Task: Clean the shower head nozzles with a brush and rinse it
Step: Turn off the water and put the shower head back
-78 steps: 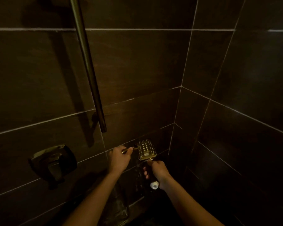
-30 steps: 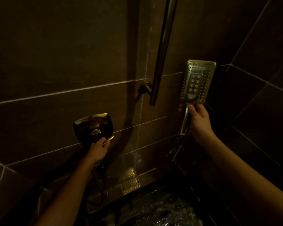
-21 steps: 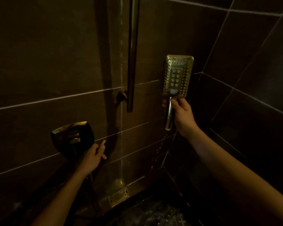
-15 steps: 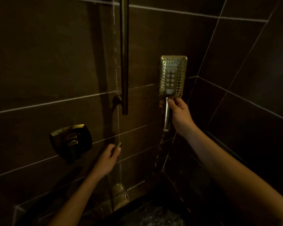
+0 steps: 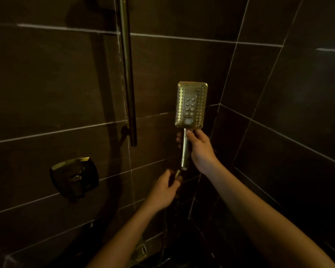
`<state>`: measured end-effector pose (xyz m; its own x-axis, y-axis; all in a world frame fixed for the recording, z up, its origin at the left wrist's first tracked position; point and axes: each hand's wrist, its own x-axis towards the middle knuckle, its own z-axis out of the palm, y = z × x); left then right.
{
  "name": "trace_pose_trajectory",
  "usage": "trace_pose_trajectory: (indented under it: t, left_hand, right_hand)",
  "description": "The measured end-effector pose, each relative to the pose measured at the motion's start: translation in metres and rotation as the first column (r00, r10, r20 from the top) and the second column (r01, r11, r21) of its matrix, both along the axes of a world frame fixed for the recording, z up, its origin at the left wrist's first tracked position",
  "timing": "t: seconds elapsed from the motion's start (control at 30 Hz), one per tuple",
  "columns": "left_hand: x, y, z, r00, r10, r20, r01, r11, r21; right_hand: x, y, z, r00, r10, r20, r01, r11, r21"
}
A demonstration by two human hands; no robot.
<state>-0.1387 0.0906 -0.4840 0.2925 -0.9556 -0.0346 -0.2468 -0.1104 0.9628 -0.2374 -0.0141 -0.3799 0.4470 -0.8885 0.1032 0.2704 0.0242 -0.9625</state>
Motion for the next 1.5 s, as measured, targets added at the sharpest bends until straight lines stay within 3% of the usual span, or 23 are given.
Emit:
trace_pose_trajectory:
  t: [0.23,0.37,0.47,0.6,0.67,0.83,0.93,1.07,1.17,1.5]
  left_hand:
    - [-0.028,-0.007,0.018,0.999,0.014,0.036,-0.015,0.999,0.049]
    - [-0.036,-0.011,0.023,0.997,0.068,0.031,-0.068,0.998,-0.003]
    - [-0.039,-0.008,0.026,0.998,0.034,-0.059,-0.037,0.998,-0.051]
    - [-0.042,0.000,0.034,0.946,-0.033,-0.322,0.004,0.996,-0.090]
    - [-0.040,0.000,0.037,0.939,-0.044,-0.342,0.004,0.993,-0.118]
    - [-0.043,-0.005,0.035,0.977,0.085,-0.196,-0.108,0.988,-0.111]
    - [-0.045,-0.005,0.032,0.968,0.139,-0.211,-0.163,0.981,-0.102]
    - [-0.031,0.002,0.033,0.976,0.036,-0.214,-0.074,0.983,-0.170]
    - [-0.024,0.007,0.034,0.974,-0.068,-0.216,0.029,0.984,-0.177]
    - [-0.033,0.011,0.036,0.989,0.083,-0.119,-0.109,0.968,-0.228]
  right_hand:
    - [-0.018,0.002,0.009,0.999,0.021,0.042,-0.021,1.000,0.001]
    - [-0.025,0.005,0.013,0.996,0.039,0.083,-0.040,0.999,0.017]
    - [-0.028,0.005,0.016,0.986,0.086,0.142,-0.096,0.993,0.063]
    - [-0.031,0.001,0.023,0.952,0.173,0.253,-0.206,0.972,0.109]
    - [-0.029,0.001,0.027,0.947,0.197,0.255,-0.229,0.968,0.102]
    - [-0.020,0.008,0.023,0.996,0.072,0.058,-0.069,0.996,-0.059]
    - [-0.016,0.014,0.019,1.000,0.013,-0.001,-0.013,0.991,-0.134]
    - [-0.031,0.010,0.028,0.946,0.276,0.167,-0.286,0.958,0.037]
    - [-0.043,0.003,0.032,0.903,0.410,0.130,-0.416,0.909,0.020]
    - [-0.045,0.009,0.036,0.945,0.326,0.028,-0.324,0.944,-0.066]
